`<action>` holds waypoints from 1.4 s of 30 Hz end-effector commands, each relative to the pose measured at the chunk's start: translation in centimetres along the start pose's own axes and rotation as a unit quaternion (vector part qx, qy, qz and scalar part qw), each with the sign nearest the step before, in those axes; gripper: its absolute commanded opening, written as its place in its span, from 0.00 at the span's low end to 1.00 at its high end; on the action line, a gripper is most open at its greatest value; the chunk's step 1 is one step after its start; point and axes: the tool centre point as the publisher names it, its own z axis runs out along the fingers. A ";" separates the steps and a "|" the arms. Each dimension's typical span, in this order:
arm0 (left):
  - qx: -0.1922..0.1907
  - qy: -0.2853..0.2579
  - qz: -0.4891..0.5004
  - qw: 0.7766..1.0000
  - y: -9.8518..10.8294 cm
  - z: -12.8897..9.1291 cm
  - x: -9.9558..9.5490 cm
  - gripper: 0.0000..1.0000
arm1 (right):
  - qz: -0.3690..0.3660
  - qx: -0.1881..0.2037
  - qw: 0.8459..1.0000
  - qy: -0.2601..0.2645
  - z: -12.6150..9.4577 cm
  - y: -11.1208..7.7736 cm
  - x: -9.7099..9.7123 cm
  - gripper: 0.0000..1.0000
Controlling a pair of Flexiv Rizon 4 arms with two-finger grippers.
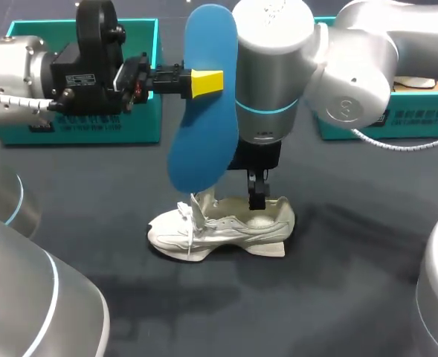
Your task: Take the shoe out of the shoebox, open the shoe tongue, remove and reinsert the insole, then place the shoe into the shoebox
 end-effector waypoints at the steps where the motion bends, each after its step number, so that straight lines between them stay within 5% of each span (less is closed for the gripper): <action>1: 0.000 0.001 0.000 1.000 0.0 0.2 -0.1 0.00 | -0.006 0.005 1.000 0.009 2.5 1.4 -0.8 1.00; 21: 0.000 0.001 0.000 1.000 0.0 0.2 -0.1 0.00 | -0.032 -0.012 0.999 0.020 6.8 2.0 -1.1 1.00; 22: 0.000 0.001 0.000 1.000 0.0 0.2 -0.1 0.00 | -0.031 -0.012 0.999 0.021 6.9 2.0 -1.1 0.83; 24: 0.000 0.001 0.000 1.000 0.0 0.2 -0.1 0.00 | -0.030 -0.013 0.999 0.021 7.0 2.1 -1.0 0.72; 31: 0.000 0.001 0.000 1.000 0.0 0.2 -0.1 0.00 | -0.025 -0.014 0.999 0.023 7.3 2.2 -0.7 0.49; 37: 0.000 0.001 0.000 1.000 0.0 0.2 -0.1 0.00 | -0.023 -0.013 0.999 0.029 7.7 2.1 -0.5 0.43; 41: 0.000 0.001 0.000 1.000 0.0 0.2 -0.1 0.00 | -0.022 -0.013 0.999 0.032 7.8 2.2 -0.4 0.19; 42: 0.000 0.001 0.000 1.000 0.0 0.2 -0.1 0.00 | -0.022 -0.013 0.999 0.032 7.8 2.2 -0.3 0.03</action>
